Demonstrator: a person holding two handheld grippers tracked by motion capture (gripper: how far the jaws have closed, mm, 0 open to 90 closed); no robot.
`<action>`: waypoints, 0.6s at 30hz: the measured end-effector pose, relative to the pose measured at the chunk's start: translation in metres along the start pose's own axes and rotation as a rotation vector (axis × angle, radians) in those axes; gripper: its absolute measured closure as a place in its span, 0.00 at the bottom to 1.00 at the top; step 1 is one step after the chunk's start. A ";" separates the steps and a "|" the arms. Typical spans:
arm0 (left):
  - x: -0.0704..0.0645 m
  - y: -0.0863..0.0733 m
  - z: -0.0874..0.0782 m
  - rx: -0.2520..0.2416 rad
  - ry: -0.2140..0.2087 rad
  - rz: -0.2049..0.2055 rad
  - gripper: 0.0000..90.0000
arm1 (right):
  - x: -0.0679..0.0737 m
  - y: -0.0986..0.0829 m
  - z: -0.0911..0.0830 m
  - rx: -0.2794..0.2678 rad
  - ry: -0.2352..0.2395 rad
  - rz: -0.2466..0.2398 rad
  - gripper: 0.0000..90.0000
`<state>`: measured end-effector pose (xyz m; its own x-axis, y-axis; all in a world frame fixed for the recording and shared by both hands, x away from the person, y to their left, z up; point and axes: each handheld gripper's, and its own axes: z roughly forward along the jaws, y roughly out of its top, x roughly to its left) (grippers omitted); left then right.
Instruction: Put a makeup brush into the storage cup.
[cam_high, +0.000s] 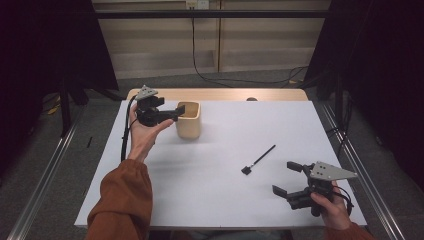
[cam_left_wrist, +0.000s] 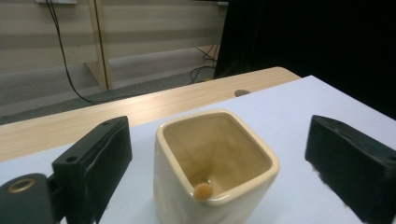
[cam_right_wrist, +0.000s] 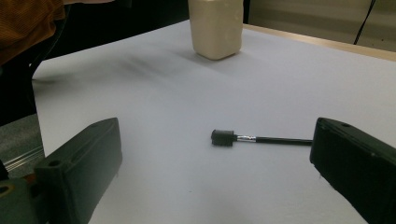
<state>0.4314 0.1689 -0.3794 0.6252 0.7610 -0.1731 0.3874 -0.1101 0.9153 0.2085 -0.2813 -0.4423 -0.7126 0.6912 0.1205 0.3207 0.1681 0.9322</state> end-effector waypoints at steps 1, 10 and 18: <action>0.000 0.000 -0.001 -0.007 0.000 0.001 0.06 | 0.000 0.000 0.000 0.000 0.000 -0.001 0.02; -0.004 -0.005 -0.013 -0.011 -0.009 0.008 0.03 | 0.000 0.000 0.001 0.000 0.000 -0.002 0.02; -0.008 -0.015 -0.025 0.003 0.001 0.037 0.03 | 0.000 0.001 0.001 -0.004 0.001 -0.004 0.02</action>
<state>0.4034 0.1804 -0.3821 0.6380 0.7574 -0.1389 0.3662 -0.1398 0.9200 0.2096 -0.2808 -0.4418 -0.7146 0.6897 0.1169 0.3154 0.1685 0.9339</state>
